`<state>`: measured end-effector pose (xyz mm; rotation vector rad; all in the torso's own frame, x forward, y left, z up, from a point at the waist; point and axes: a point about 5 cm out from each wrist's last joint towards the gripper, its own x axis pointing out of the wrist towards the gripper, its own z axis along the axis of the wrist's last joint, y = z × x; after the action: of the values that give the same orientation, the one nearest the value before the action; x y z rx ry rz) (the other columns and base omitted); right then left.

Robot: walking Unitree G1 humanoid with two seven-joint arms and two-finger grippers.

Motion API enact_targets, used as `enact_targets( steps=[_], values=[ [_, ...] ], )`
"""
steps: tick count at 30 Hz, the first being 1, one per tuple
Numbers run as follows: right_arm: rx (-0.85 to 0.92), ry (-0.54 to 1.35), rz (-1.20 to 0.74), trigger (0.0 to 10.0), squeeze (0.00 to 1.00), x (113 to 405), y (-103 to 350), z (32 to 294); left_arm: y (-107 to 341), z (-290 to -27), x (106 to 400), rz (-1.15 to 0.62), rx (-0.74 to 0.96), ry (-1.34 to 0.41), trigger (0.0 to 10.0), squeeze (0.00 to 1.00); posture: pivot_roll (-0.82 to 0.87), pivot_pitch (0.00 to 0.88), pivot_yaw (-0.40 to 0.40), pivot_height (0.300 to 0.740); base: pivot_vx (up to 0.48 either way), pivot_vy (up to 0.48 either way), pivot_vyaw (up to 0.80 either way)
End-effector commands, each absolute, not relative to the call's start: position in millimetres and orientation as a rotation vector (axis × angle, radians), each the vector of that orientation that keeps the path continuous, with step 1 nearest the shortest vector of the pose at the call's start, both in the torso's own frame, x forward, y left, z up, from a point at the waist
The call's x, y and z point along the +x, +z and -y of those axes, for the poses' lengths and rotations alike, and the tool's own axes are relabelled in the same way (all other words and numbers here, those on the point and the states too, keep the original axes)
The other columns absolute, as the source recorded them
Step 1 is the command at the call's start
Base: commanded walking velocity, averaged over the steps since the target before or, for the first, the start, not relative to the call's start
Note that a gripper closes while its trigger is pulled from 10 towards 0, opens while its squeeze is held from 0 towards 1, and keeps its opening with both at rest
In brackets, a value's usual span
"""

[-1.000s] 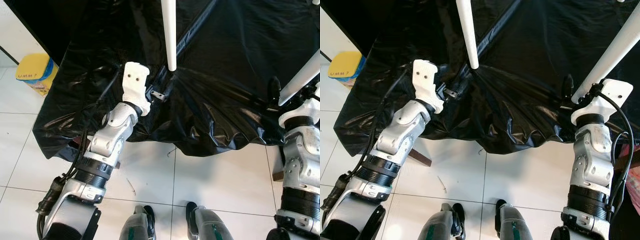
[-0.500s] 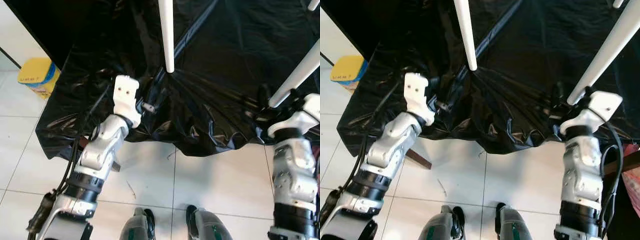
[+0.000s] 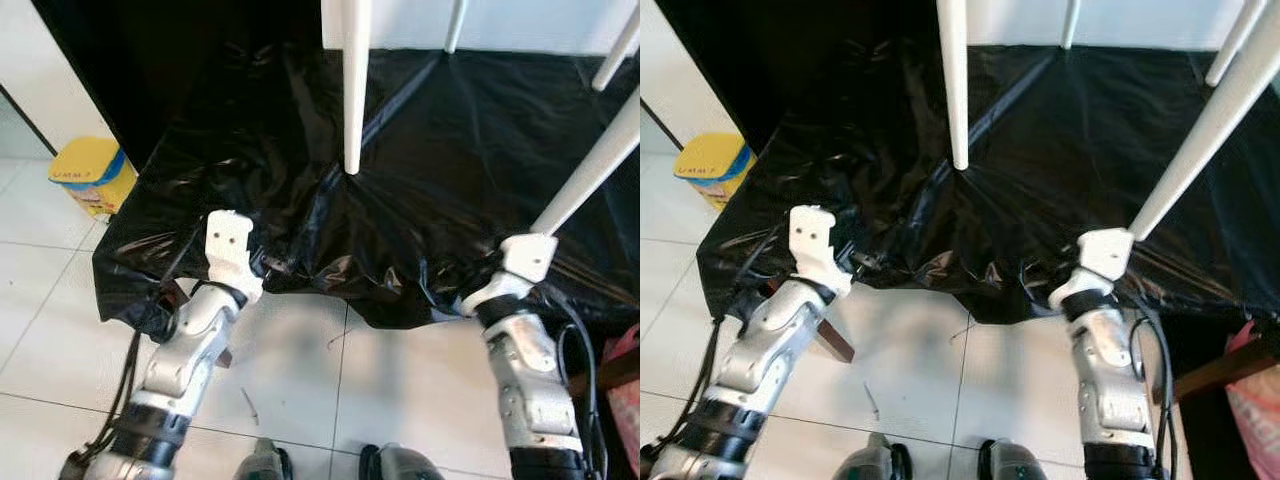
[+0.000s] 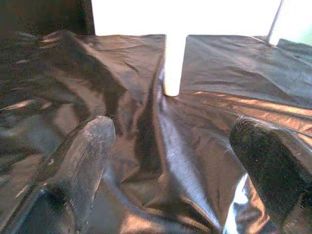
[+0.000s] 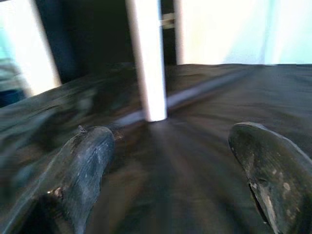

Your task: Building children table

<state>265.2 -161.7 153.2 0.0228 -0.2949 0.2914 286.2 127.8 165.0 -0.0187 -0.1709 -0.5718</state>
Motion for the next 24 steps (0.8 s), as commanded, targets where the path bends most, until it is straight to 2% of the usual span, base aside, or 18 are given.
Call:
enact_targets(
  steps=[1, 5, 12, 16, 24],
  values=[
    [0.009, 0.414, 0.250, 10.0, 0.00, 258.2, 142.6, 154.3, 157.3, -113.1, 259.5, 0.127, 0.005, -0.942, 10.0, 0.00, 0.06, 0.079, -0.031, 0.740, 0.000, 0.000, 0.00],
    [0.015, 0.561, 0.182, 10.0, 0.00, 251.4, 131.7, 148.7, 146.6, -113.6, 238.0, 0.071, 0.037, -1.066, 10.0, 0.00, 0.08, 0.088, -0.044, 0.740, 0.000, 0.000, 0.00],
    [-0.012, 0.721, 0.093, 10.0, 0.00, 242.1, 115.9, 147.7, 128.9, -118.0, 219.6, -0.065, 0.051, -1.187, 10.0, 0.00, 0.08, 0.097, -0.045, 0.740, 0.000, 0.000, 0.00],
    [-0.042, 0.832, -0.043, 10.0, 0.00, 228.6, 84.0, 147.5, 98.5, -122.6, 214.6, -0.180, 0.085, -1.162, 10.0, 0.00, 0.08, 0.101, -0.040, 0.740, 0.000, 0.000, 0.00],
    [-0.058, 0.885, -0.191, 10.0, 0.00, 211.2, 47.4, 153.5, 74.3, -125.8, 207.4, -0.285, 0.065, -1.082, 10.0, 0.00, 0.08, 0.104, -0.026, 0.740, 0.000, 0.000, 0.00]
  ],
)
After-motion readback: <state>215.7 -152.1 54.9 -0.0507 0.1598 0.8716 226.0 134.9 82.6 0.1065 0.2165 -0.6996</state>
